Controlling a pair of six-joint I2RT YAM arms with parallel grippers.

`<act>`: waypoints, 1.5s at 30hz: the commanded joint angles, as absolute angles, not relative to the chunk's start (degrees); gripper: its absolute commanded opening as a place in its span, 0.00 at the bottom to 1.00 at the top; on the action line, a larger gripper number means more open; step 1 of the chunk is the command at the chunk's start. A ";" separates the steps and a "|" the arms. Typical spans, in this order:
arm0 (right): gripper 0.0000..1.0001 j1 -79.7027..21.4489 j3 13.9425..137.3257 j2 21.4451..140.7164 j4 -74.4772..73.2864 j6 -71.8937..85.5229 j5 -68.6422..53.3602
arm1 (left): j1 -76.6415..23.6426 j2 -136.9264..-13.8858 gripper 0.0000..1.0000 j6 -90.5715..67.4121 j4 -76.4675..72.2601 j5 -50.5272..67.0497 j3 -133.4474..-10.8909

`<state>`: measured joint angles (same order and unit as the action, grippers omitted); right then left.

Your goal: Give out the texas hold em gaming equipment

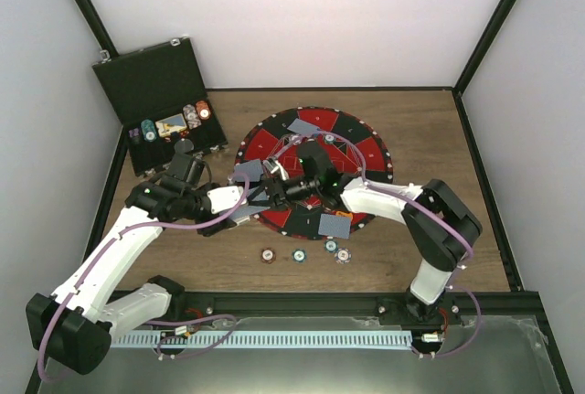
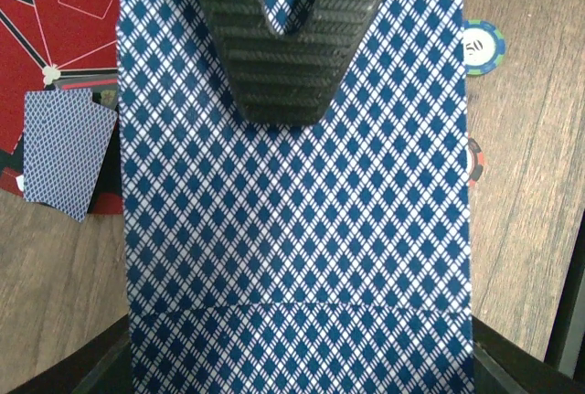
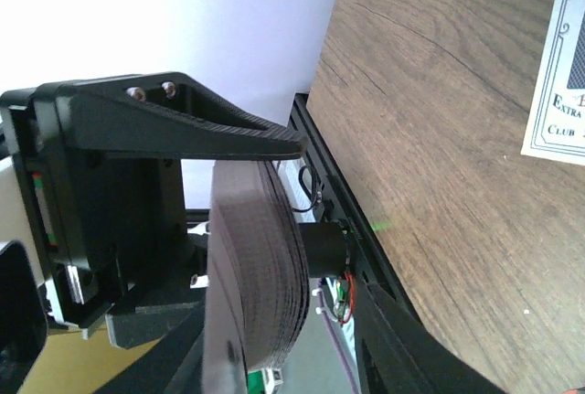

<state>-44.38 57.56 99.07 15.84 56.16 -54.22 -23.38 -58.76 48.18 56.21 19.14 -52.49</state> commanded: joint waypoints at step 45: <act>0.11 -13.32 116.28 139.13 -27.22 32.85 -44.01 | -23.29 -58.28 0.17 48.07 56.68 20.35 -53.80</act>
<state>-14.26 111.79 139.33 -24.08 34.52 -45.91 -23.38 -58.76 47.99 56.34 19.57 -52.49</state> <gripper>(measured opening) 0.095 0.639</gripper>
